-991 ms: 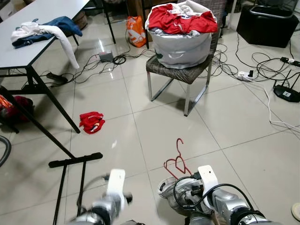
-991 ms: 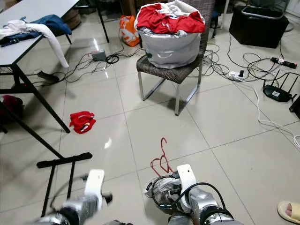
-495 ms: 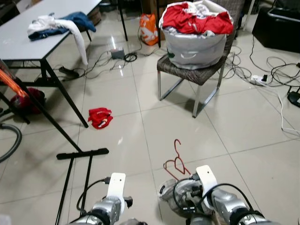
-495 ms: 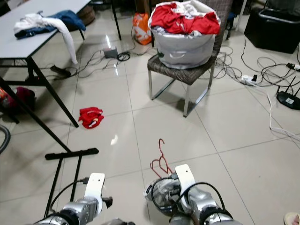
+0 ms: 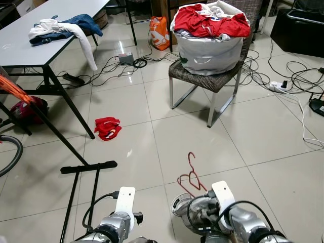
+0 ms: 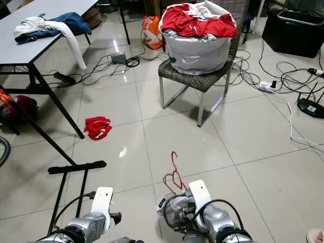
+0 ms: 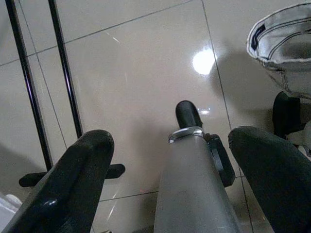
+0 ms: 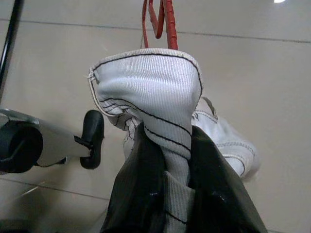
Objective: Hang hanger
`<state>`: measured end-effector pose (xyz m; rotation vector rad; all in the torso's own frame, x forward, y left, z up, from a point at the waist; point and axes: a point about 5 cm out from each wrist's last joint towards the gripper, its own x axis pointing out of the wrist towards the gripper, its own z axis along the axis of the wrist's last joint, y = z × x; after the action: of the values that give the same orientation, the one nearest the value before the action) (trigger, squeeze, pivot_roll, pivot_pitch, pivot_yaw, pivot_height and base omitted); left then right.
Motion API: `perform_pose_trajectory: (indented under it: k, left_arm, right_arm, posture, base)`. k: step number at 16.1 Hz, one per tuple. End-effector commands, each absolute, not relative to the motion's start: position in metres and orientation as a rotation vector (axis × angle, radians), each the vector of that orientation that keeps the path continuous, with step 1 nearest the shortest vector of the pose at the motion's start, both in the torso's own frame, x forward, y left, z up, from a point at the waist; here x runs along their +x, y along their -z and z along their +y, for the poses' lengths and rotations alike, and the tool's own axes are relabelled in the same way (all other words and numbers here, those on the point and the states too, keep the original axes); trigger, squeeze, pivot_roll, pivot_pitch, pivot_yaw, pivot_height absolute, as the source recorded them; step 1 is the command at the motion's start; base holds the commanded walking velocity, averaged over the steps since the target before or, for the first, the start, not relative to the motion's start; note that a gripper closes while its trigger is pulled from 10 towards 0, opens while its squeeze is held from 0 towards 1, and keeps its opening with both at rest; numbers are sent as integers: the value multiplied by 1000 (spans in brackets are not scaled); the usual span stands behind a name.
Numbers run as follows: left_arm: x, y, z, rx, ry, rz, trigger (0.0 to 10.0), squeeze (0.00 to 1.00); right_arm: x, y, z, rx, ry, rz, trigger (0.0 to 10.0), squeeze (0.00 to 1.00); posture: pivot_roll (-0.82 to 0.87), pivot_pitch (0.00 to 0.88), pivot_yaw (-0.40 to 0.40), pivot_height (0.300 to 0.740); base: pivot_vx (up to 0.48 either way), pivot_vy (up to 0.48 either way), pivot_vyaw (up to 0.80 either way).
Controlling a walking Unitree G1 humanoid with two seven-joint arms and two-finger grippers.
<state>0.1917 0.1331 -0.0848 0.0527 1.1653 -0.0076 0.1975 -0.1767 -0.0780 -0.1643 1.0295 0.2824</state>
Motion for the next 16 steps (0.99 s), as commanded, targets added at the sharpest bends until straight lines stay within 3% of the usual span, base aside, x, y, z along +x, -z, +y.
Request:
perform_pose_trajectory:
  k: [1, 7, 11, 16]
  left_arm:
    - [193, 84, 139, 51, -16, 1159, 10000, 0]
    - [194, 83, 137, -59, -69, 1179, 10000, 0]
    - [196, 83, 136, -44, -62, 1177, 10000, 0]
    - [195, 83, 134, -92, -93, 1203, 10000, 0]
  right_arm:
    - [194, 80, -173, -166, -292, 1039, 10000, 0]
    - [187, 85, -174, -189, -270, 1090, 10000, 0]
    - [180, 88, -173, -189, -251, 1100, 10000, 0]
    - [157, 98, -169, -234, -297, 1169, 10000, 0]
  posture:
    - [-154, 0, 131, 740]
    - [-166, 0, 132, 740]
    - [-165, 0, 124, 740]
    - [-158, 0, 117, 740]
  base:
    - [0, 0, 0]
    - [0, 0, 0]
    - [0, 0, 0]
    - [0, 0, 0]
